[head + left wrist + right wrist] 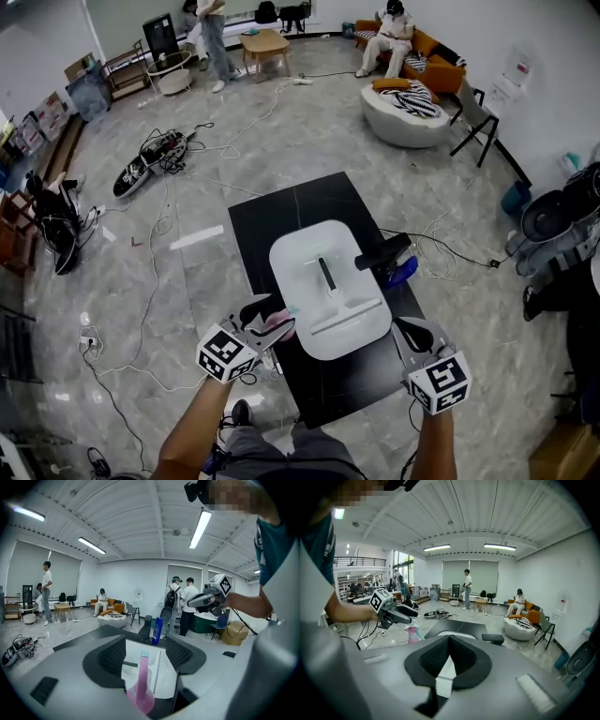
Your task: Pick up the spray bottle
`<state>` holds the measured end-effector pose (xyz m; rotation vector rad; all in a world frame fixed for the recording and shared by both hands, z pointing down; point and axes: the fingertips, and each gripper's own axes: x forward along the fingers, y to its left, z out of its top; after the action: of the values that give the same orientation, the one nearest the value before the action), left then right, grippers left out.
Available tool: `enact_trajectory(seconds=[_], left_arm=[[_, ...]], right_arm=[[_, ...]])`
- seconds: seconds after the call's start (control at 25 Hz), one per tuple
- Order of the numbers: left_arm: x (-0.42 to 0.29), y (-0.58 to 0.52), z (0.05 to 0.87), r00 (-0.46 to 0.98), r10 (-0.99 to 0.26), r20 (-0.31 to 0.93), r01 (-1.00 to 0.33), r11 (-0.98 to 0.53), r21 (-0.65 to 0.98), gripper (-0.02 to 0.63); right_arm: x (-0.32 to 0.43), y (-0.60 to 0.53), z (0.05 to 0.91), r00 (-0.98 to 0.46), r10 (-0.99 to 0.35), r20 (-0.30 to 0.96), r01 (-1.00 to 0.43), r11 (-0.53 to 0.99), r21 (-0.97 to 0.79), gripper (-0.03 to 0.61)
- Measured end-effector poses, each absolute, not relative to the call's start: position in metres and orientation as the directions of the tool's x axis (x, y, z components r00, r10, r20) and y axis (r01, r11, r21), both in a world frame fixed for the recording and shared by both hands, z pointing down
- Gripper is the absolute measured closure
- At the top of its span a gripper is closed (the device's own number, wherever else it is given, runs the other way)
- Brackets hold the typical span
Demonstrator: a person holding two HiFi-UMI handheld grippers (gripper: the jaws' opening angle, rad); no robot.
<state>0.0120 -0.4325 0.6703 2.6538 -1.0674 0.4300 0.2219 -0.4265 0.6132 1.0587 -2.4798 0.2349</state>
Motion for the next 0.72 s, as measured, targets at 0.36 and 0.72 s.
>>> enact_trajectory(seconds=[0.36, 0.72], left_arm=[[0.024, -0.446, 0.719, 0.671, -0.601, 0.435, -0.700, -0.706, 0.104, 0.360], [0.021, -0.444, 0.763, 0.626, -0.585, 0.516, -0.725, -0.680, 0.109, 0.454]], right_arm=[[0.231, -0.430, 0.639, -0.602, -0.642, 0.475, -0.732, 0.681, -0.008, 0.568], [0.233, -0.424, 0.650, -0.592, -0.642, 0.487, -0.742, 0.671, -0.018, 0.568]])
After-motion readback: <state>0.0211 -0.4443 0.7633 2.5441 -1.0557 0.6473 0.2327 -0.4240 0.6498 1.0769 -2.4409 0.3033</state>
